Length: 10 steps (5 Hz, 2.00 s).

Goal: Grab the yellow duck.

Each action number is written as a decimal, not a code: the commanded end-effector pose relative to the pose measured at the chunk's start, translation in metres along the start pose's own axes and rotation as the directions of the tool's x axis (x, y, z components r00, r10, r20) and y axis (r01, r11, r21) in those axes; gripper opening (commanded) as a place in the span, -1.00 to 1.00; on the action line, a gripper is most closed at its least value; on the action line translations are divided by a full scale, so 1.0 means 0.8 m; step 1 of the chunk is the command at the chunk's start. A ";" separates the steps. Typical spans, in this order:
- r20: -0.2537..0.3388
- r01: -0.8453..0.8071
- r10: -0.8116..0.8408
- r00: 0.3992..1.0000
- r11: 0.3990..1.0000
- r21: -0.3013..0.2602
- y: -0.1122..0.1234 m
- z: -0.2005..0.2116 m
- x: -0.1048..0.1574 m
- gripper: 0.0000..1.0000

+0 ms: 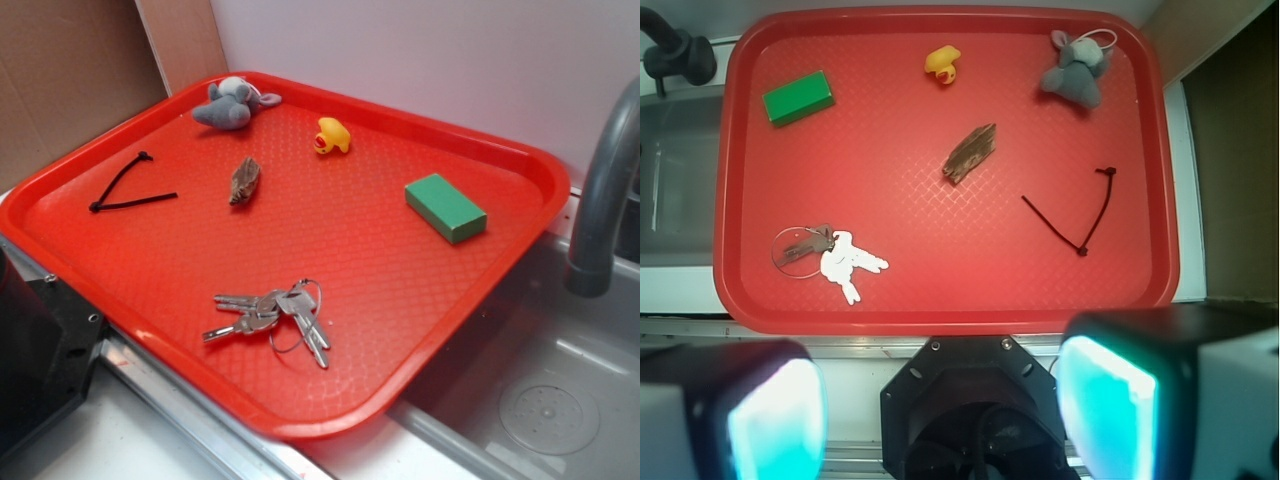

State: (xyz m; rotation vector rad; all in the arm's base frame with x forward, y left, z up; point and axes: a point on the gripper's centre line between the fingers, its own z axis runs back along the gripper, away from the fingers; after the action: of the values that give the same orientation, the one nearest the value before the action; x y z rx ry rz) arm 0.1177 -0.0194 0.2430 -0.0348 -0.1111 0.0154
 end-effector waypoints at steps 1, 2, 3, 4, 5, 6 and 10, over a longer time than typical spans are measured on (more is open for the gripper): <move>0.000 0.000 0.000 1.000 1.000 0.000 0.000 0.000 0.000 1.00; 0.002 -0.039 0.039 0.999 0.998 0.049 0.012 -0.012 0.032 1.00; -0.026 -0.050 0.052 0.998 0.997 0.067 0.013 -0.023 0.023 1.00; -0.056 -0.007 0.008 0.998 1.000 0.010 -0.002 -0.028 -0.012 1.00; -0.076 -0.031 0.035 0.997 0.998 0.053 -0.002 -0.040 0.031 1.00; -0.133 -0.093 0.100 0.986 0.994 0.060 0.020 -0.074 0.090 1.00; -0.186 -0.090 0.105 0.977 0.992 0.089 0.027 -0.119 0.156 1.00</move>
State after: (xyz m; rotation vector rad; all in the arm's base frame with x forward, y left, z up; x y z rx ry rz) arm 0.2475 -0.0003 0.1491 0.0401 0.1384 0.1162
